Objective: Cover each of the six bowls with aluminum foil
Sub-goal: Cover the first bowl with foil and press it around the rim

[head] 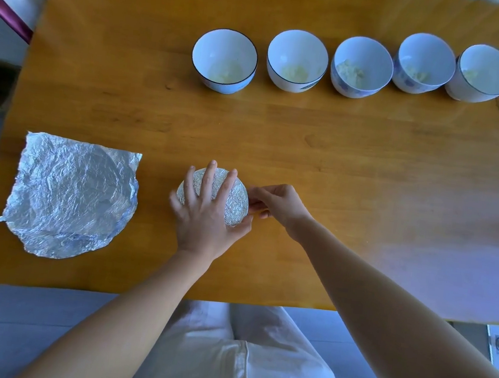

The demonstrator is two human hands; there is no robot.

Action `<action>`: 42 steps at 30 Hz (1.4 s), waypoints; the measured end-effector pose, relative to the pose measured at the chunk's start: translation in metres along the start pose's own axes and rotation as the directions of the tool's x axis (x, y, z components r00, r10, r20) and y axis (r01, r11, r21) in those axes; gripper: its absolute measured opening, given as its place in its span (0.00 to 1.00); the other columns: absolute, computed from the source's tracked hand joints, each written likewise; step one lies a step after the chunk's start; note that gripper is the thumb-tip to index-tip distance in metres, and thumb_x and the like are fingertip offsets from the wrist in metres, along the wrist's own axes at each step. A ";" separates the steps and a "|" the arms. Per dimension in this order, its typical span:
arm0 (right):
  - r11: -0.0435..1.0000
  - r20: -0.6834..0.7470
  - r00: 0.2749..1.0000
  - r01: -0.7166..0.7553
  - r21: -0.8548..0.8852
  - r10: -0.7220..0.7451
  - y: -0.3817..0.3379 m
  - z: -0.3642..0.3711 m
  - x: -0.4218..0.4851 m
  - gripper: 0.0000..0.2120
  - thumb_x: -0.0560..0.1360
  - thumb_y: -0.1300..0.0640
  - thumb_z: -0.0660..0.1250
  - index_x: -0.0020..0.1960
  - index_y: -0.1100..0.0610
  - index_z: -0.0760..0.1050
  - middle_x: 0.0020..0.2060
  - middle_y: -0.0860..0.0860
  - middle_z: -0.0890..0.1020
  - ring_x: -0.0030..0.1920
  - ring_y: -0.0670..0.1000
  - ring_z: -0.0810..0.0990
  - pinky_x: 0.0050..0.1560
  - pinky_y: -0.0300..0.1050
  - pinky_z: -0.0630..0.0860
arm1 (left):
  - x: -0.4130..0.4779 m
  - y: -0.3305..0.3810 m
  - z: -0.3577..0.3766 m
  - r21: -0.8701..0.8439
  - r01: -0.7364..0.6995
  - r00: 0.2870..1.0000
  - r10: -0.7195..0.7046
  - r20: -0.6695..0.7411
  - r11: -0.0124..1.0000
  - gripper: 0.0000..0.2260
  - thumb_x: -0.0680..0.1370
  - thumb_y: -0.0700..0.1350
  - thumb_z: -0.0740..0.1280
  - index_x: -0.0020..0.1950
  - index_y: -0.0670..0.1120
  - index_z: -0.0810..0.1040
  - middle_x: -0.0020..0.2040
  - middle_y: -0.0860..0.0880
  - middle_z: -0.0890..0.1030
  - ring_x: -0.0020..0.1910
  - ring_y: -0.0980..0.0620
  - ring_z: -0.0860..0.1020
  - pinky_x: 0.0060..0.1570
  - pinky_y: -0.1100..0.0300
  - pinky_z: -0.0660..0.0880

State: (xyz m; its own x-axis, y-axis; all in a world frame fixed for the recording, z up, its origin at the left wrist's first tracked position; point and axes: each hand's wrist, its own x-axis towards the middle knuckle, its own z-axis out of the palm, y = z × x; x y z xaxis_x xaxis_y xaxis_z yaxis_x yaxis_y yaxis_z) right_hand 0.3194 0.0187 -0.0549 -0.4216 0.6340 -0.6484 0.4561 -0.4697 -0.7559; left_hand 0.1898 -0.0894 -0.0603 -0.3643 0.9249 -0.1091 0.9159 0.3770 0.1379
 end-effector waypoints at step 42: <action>0.991 0.012 0.998 0.061 0.121 -0.063 -0.012 0.006 0.010 0.10 0.74 0.66 0.71 0.55 0.61 0.81 0.42 0.49 0.84 0.39 0.41 0.81 0.38 0.32 0.72 | 0.003 -0.008 0.000 -0.043 0.078 0.997 -0.078 0.009 0.996 0.40 0.72 0.75 0.54 0.80 0.59 0.56 0.82 0.49 0.54 0.78 0.36 0.53 0.65 0.36 0.61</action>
State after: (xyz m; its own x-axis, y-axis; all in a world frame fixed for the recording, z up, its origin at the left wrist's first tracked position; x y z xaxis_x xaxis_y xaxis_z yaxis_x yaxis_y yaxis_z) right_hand 0.3050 0.0274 -0.0530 -0.4586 0.6552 -0.6004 0.3309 -0.5011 -0.7996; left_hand 0.1818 -0.0895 -0.0613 -0.4326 0.8924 -0.1285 0.8765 0.4497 0.1716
